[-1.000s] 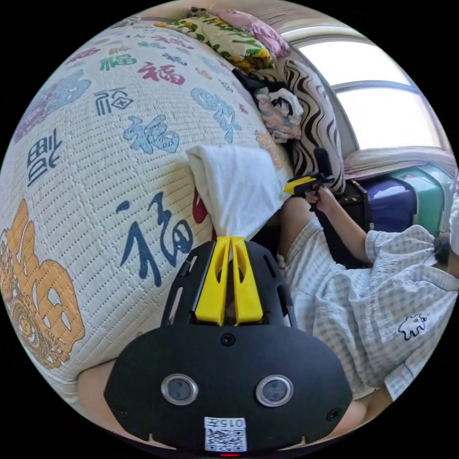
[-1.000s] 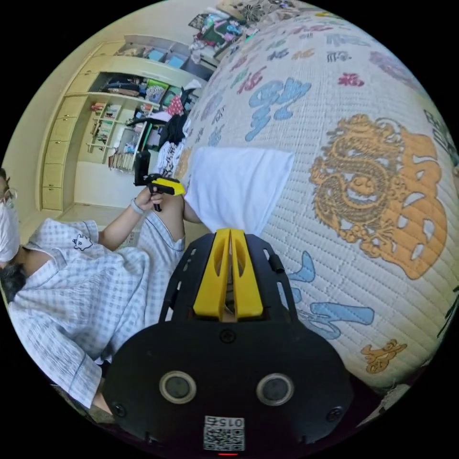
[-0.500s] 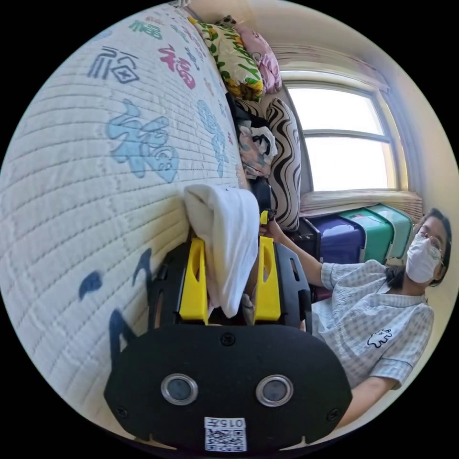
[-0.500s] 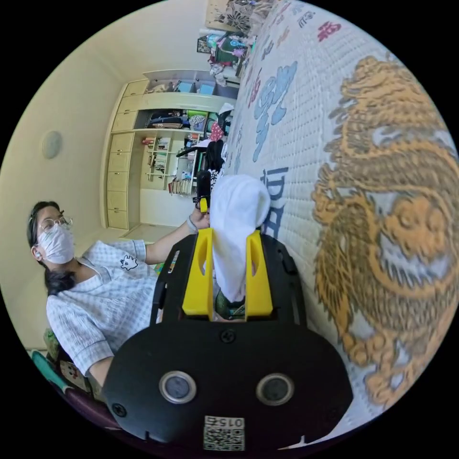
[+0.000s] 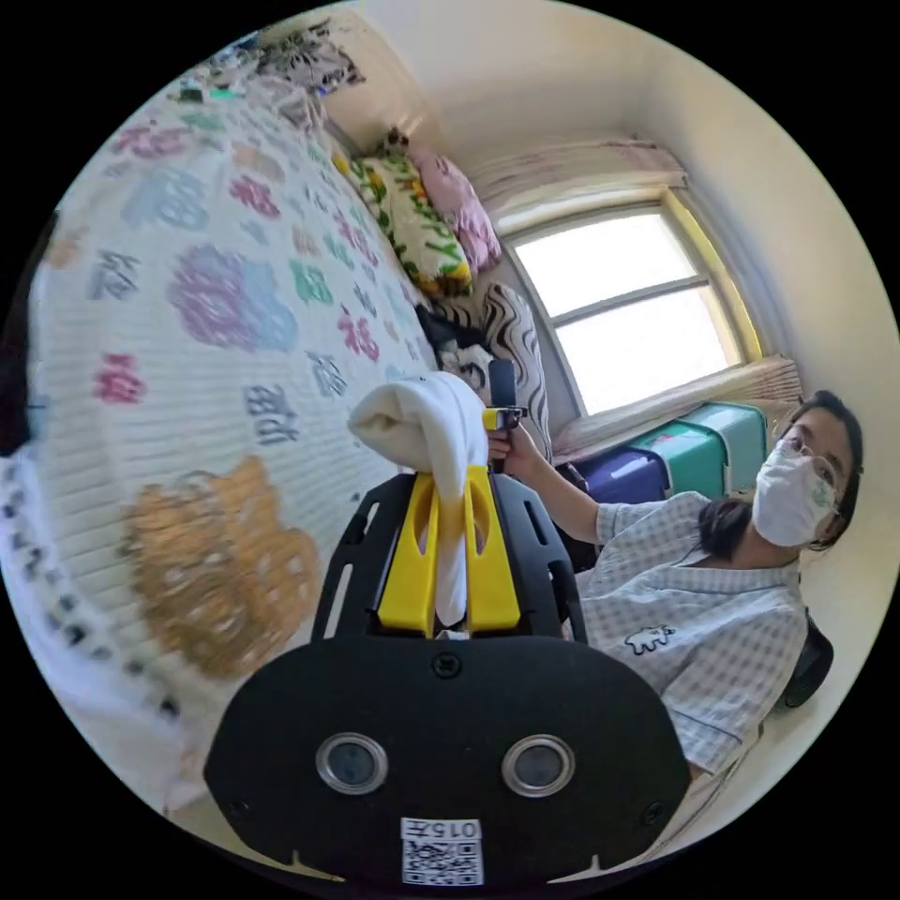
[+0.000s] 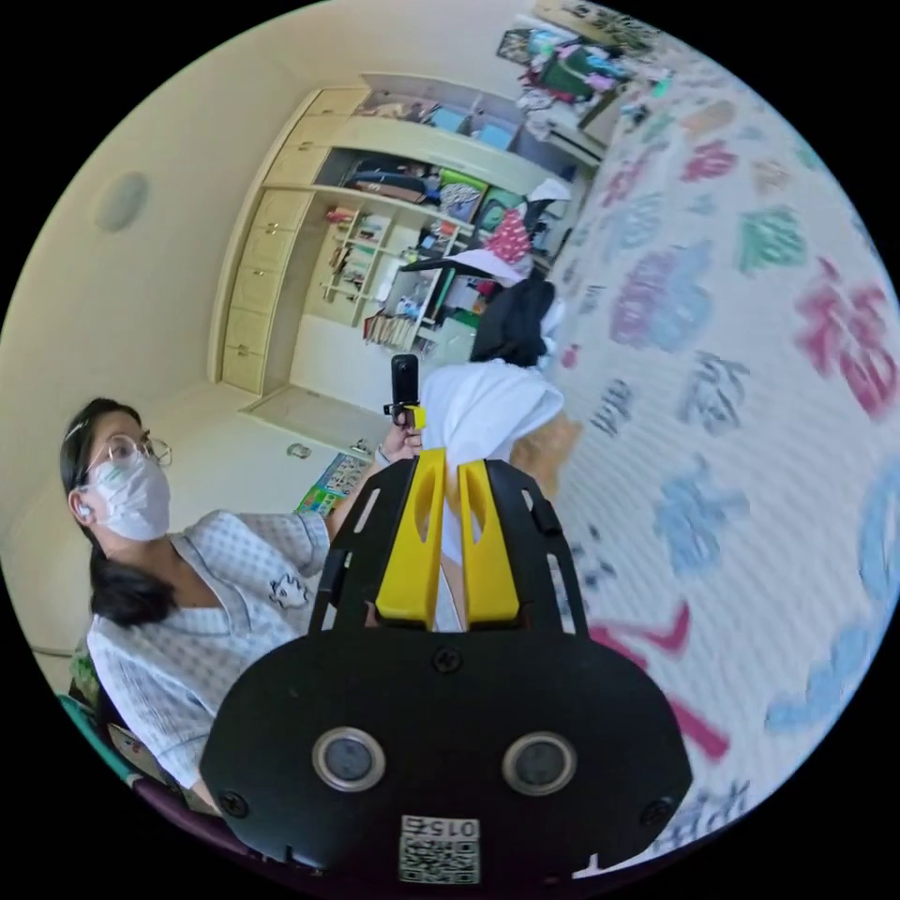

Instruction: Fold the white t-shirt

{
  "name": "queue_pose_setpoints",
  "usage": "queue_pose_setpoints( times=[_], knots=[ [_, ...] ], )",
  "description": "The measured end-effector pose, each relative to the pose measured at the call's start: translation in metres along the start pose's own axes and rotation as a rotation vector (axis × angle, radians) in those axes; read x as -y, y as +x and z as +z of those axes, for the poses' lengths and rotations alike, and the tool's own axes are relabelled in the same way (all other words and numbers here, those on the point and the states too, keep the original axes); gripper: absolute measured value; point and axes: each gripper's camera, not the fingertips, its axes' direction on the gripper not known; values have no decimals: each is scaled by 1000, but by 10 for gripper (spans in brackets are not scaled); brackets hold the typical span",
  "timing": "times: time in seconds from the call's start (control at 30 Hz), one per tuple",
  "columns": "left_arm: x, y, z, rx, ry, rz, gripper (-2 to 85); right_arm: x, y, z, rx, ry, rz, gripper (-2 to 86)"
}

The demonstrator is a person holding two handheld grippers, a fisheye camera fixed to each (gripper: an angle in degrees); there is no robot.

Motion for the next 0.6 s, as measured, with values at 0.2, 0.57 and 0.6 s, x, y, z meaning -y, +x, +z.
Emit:
queue_pose_setpoints(
  times=[0.2,0.57,0.6],
  knots=[
    [-23,36,-202,228,196,-68,35,173,-10,179,92,-125,-99,6],
    [-83,-19,-293,582,397,-388,58,331,78,418,-251,-232,42,50],
    [-99,-16,-290,566,450,-370,59,331,82,424,-258,-230,46,57]
  ],
)
